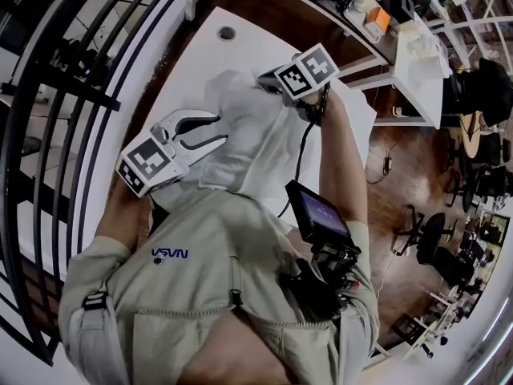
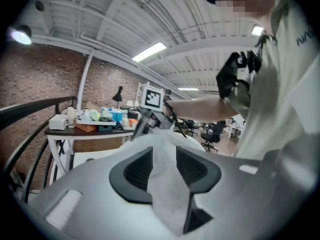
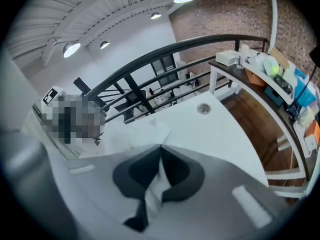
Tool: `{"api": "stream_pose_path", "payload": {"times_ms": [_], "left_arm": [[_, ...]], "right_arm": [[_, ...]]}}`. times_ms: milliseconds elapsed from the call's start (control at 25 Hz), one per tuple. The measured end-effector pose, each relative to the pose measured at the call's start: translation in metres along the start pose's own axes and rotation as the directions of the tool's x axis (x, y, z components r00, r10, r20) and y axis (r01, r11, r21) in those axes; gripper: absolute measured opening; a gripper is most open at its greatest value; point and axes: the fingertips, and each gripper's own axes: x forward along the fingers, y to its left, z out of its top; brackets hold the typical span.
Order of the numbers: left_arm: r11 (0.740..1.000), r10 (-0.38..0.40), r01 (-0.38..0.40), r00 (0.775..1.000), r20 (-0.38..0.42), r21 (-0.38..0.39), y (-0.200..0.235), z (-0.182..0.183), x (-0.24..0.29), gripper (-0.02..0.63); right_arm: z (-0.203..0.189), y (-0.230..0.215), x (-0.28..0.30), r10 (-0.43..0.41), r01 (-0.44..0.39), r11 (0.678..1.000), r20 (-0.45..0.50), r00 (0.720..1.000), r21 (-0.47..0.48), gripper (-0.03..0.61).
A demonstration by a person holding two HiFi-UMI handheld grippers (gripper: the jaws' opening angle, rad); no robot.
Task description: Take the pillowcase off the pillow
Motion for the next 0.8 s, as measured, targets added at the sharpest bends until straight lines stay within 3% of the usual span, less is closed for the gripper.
{"api": "stream_pose_path", "payload": {"times_ms": [80,160,240,360,560,720,800], "left_arm": [[0.994,0.102,-0.101,0.995,0.010,-0.041,0.030,0.007,-0.004,0.158],[0.986,0.160,-0.162,0.986,-0.042,-0.040,0.054,0.003,0.010,0.206],[0.987,0.162,-0.163,0.978,-0.130,0.004,0.065,-0.006,0.033,0.286],[0.990,0.129,-0.109,0.959,-0.253,0.091,0.065,-0.025,0.061,0.294],[0.972,0.162,-0.107,0.951,-0.265,0.210,0.057,-0.032,0.078,0.060],[0.947,0.169,-0.089,0.956,-0.241,0.309,0.039,-0.024,0.078,0.037],[0.932,0.164,-0.074,0.959,-0.232,0.354,0.026,-0.020,0.079,0.037]], "right_arm": [[-0.001,0.002,0.001,0.000,0.000,1.000,0.009,1.000,-0.001,0.003],[-0.002,0.005,0.002,0.000,0.001,1.000,0.017,1.000,-0.006,0.003],[-0.001,0.008,0.004,-0.007,0.008,1.000,0.021,1.000,-0.017,0.003],[0.001,0.012,0.005,-0.022,0.022,0.999,0.030,0.999,-0.030,0.003],[-0.001,0.010,0.000,-0.049,0.051,0.998,0.053,0.997,-0.043,0.005],[0.013,0.009,-0.014,-0.052,0.068,0.992,0.150,0.987,-0.106,0.011],[0.025,0.011,-0.021,-0.026,0.053,0.990,0.201,0.979,-0.131,0.109]]}}
